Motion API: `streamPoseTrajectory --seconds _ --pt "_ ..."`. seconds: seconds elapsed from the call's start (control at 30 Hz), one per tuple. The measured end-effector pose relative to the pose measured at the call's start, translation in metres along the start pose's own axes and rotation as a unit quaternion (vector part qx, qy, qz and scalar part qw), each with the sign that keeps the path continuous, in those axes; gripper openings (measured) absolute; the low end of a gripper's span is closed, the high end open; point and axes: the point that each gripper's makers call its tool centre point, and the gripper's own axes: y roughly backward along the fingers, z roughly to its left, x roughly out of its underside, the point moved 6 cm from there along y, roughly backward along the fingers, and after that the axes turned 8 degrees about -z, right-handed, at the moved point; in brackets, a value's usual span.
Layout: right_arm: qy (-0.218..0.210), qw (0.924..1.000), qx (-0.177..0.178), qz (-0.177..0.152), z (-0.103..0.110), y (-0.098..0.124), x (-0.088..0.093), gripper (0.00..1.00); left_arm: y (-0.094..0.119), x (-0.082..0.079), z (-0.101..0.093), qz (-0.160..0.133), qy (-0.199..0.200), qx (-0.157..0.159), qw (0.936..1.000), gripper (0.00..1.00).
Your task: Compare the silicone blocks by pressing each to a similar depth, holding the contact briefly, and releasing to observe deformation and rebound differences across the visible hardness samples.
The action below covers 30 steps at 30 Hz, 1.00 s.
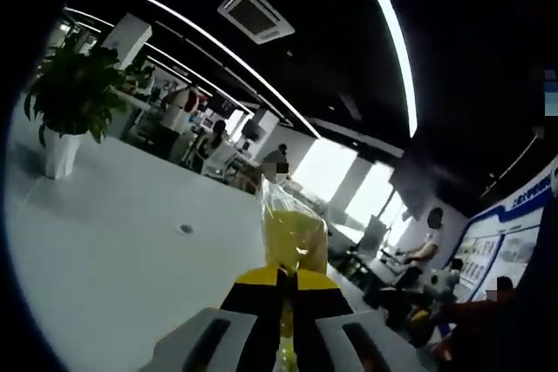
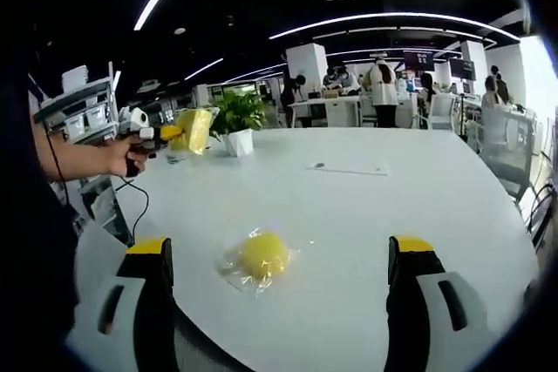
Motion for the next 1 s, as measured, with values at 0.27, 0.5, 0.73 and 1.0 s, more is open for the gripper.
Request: streamPoseTrajectory --seconds 0.27,0.5,0.73,1.0 --pt "0.011 0.9991 -0.038 -0.014 0.02 -0.013 -0.028 0.96 0.0 -0.013 -0.025 -0.015 -0.007 0.05 0.9986 0.01" --pt "-0.001 0.9965 -0.077 -0.031 0.04 -0.028 -0.058 0.96 0.002 -0.014 -0.044 -0.016 -0.003 0.074 0.9971 0.01" --pt "-0.011 0.9913 -0.113 -0.067 0.057 -0.044 -0.093 0.96 0.002 -0.009 -0.061 -0.012 0.003 0.095 0.9954 0.01" --pt "0.013 0.9869 -0.147 -0.065 0.075 -0.06 -0.108 0.96 0.002 0.003 -0.077 0.002 -0.002 0.118 0.993 0.01"
